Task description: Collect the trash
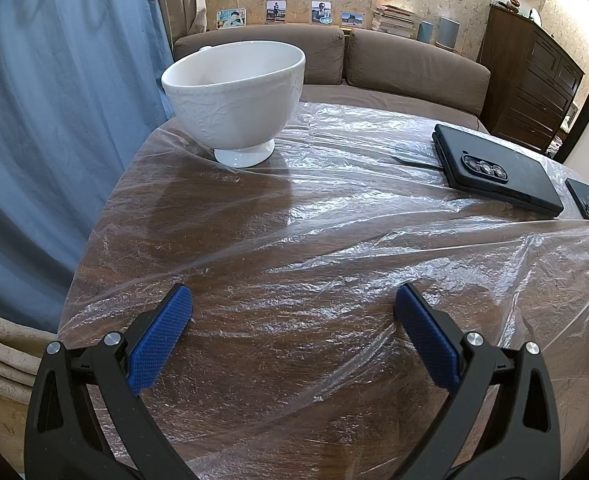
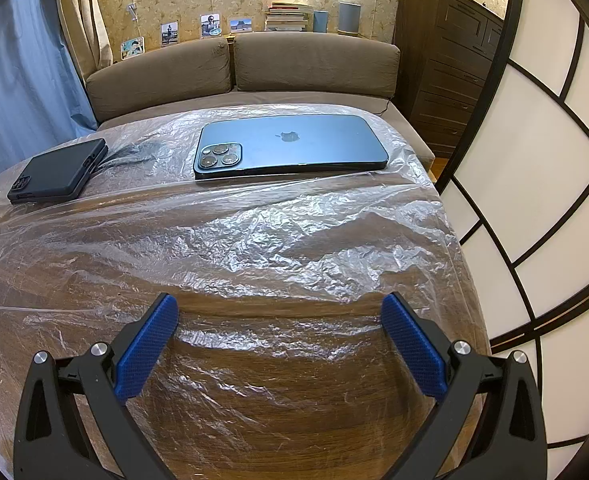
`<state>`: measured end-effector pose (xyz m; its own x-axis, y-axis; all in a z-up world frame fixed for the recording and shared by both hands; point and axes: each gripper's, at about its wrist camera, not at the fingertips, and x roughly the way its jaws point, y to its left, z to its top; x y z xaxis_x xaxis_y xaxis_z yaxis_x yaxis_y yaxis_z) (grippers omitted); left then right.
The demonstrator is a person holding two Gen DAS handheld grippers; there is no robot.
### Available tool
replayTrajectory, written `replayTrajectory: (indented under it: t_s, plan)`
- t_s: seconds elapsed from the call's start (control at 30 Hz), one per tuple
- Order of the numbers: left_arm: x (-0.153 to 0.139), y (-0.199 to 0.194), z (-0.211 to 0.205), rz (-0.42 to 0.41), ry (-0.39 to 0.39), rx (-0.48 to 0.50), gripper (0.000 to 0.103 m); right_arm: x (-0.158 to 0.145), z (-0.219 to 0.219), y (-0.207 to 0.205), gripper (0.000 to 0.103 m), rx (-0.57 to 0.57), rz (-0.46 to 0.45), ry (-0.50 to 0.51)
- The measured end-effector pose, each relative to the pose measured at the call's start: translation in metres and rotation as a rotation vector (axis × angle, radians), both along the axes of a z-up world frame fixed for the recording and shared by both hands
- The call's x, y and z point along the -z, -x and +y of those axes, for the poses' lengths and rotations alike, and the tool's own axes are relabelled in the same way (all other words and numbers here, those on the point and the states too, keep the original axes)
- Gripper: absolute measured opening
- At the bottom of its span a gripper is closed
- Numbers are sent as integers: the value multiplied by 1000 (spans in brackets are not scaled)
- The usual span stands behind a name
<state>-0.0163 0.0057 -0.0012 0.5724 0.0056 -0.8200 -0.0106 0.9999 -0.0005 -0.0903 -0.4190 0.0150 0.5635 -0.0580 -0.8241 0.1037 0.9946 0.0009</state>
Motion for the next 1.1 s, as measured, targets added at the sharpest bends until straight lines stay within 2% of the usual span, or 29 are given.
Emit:
replayTrajectory:
  t_s: [1.1]
  plan:
    - [4, -1, 1, 0, 1, 1, 102, 0, 2, 1, 99, 1, 0, -1]
